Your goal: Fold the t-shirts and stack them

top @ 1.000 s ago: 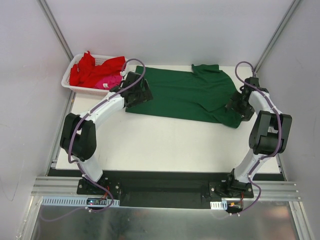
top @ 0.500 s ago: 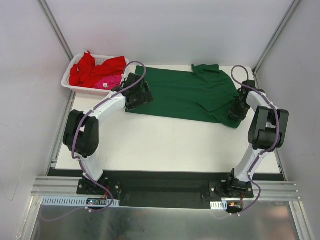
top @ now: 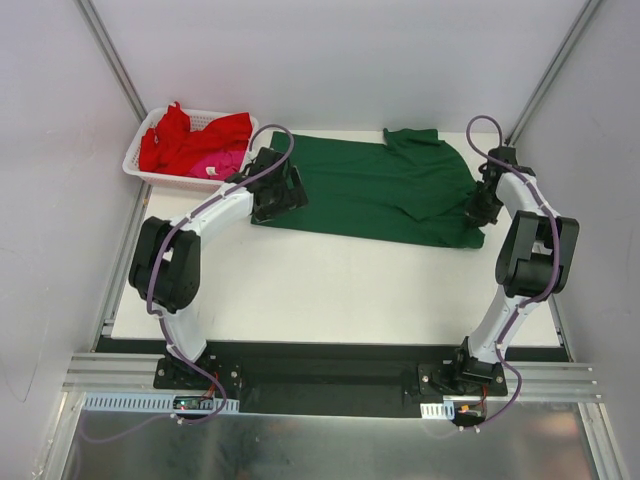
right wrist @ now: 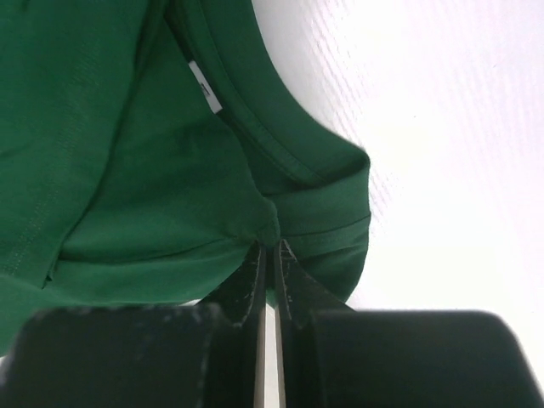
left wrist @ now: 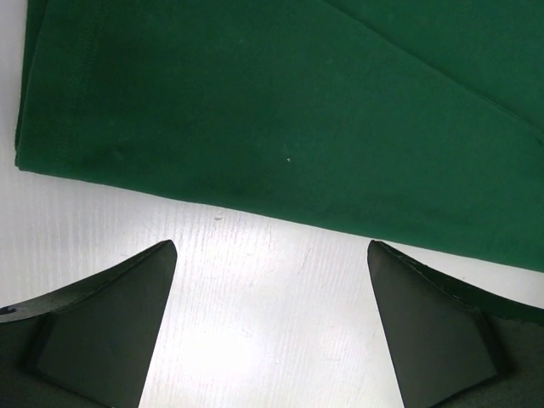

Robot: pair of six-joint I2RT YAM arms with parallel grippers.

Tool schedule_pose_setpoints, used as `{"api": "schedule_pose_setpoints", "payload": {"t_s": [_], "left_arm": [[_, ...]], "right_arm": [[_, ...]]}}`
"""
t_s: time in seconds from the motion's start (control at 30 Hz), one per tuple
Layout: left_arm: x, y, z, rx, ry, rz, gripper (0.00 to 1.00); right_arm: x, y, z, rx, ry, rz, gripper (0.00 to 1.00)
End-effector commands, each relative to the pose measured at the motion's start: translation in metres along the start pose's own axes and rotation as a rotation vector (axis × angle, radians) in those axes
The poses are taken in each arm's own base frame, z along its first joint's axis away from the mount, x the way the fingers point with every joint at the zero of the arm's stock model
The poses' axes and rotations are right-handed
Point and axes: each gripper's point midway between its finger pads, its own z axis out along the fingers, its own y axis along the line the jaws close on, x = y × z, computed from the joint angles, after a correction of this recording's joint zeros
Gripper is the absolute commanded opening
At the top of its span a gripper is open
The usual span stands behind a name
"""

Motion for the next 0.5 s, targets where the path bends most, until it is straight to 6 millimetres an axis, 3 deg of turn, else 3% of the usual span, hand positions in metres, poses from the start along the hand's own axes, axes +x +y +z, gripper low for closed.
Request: {"api": "schedule_pose_setpoints", "payload": {"t_s": [0.0, 0.33, 0.43, 0.47], "left_arm": [[0.008, 0.007, 0.010, -0.012, 0.037, -0.016, 0.95], [0.013, 0.015, 0.018, -0.038, 0.052, -0.004, 0.95], [0.016, 0.017, 0.021, -0.047, 0.057, -0.006, 0.95], [0.017, 0.018, 0.022, -0.050, 0.061, -0.006, 0.95]], "right_arm": [[-0.022, -0.004, -0.013, 0.022, -0.047, -0.011, 0.01], [-0.039, -0.001, 0.004, 0.023, -0.041, -0.099, 0.04], [-0.040, -0.006, 0.012, 0.041, -0.033, -0.132, 0.25], [-0.040, -0.008, 0.012, 0.049, -0.035, -0.138, 0.46]]}}
